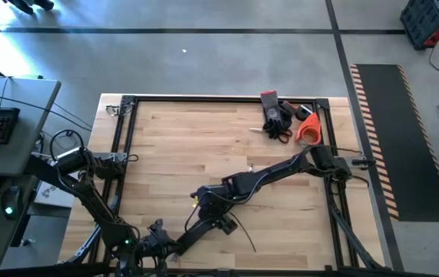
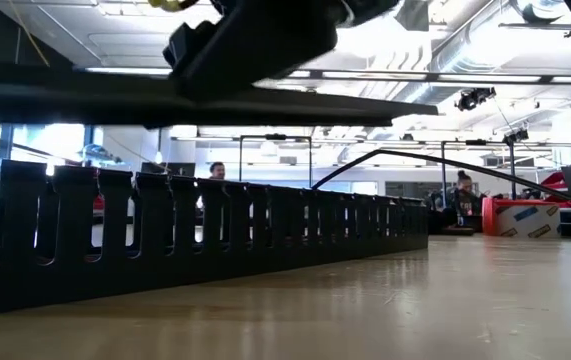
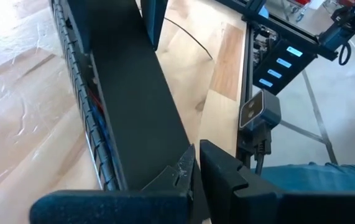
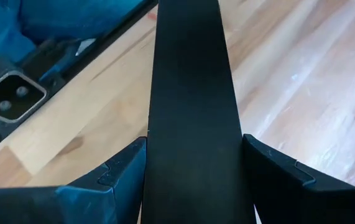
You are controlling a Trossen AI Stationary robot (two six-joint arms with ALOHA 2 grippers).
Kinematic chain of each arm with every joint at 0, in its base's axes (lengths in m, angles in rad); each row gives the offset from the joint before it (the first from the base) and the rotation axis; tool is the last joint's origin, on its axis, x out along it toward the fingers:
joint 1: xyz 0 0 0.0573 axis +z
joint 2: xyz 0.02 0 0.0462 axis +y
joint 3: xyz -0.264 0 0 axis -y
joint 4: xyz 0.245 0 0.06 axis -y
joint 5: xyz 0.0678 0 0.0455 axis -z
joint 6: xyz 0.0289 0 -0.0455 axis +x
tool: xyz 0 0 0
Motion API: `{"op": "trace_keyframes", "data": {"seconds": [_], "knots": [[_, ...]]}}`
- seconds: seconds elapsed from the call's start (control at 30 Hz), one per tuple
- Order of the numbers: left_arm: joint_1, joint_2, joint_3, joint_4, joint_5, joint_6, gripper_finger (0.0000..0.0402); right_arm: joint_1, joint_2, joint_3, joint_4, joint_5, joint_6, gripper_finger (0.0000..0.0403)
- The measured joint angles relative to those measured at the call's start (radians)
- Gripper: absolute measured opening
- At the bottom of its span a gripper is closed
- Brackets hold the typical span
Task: Ziptie cables
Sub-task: Close the black cable duct with the black cable duct cover
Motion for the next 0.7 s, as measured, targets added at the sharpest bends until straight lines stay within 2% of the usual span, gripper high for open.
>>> {"op": "trace_keyframes", "data": {"seconds": [0.7], "knots": [[0.01, 0.038, 0.0, 0.016, 0.012, -0.022, 0.0, 0.0, 0.0, 0.002, 0.031, -0.001, 0.003, 0.0212]]}}
